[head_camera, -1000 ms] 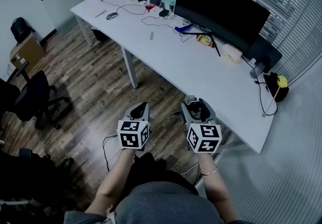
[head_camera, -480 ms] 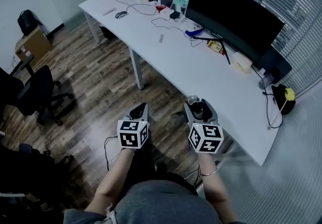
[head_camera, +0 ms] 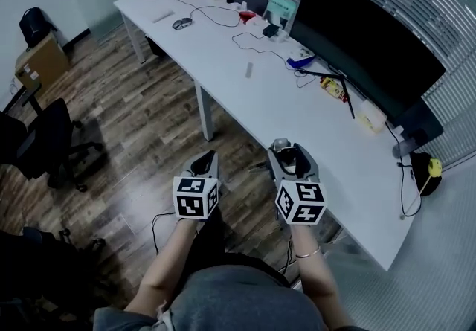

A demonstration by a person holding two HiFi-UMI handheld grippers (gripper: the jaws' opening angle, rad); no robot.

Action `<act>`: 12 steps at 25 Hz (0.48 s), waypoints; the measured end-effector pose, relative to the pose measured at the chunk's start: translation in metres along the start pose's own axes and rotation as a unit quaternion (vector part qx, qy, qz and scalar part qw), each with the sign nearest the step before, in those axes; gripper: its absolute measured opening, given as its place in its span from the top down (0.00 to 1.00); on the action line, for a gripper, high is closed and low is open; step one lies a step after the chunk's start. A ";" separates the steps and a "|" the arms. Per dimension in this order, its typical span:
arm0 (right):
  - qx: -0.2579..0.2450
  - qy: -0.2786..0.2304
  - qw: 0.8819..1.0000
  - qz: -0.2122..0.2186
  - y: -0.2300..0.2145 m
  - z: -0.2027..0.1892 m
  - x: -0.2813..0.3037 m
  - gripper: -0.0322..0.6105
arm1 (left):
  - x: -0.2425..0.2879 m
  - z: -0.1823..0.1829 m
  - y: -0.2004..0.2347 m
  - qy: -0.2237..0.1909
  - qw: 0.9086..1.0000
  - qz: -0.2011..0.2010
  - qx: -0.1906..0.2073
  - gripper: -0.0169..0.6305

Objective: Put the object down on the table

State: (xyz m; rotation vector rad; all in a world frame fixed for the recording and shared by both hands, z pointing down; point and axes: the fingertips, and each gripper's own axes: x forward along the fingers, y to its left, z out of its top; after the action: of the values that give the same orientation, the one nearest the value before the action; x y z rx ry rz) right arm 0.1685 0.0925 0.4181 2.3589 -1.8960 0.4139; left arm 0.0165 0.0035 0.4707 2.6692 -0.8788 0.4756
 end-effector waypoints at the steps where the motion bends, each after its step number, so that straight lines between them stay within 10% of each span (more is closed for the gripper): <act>1: -0.003 0.002 1.000 0.002 0.003 0.003 0.013 0.50 | 0.006 0.005 0.010 0.000 1.000 0.003 -0.002 0.93; 12: -0.036 0.019 0.999 0.030 0.039 0.036 0.139 0.50 | 0.059 0.043 0.113 -0.001 0.999 0.028 -0.024 0.93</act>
State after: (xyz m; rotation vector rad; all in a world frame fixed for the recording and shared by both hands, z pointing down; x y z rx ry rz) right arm 0.1629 -0.0557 0.4163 2.2388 -1.9340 0.3836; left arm 0.0016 -0.1302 0.4737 2.6074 -0.9555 0.4600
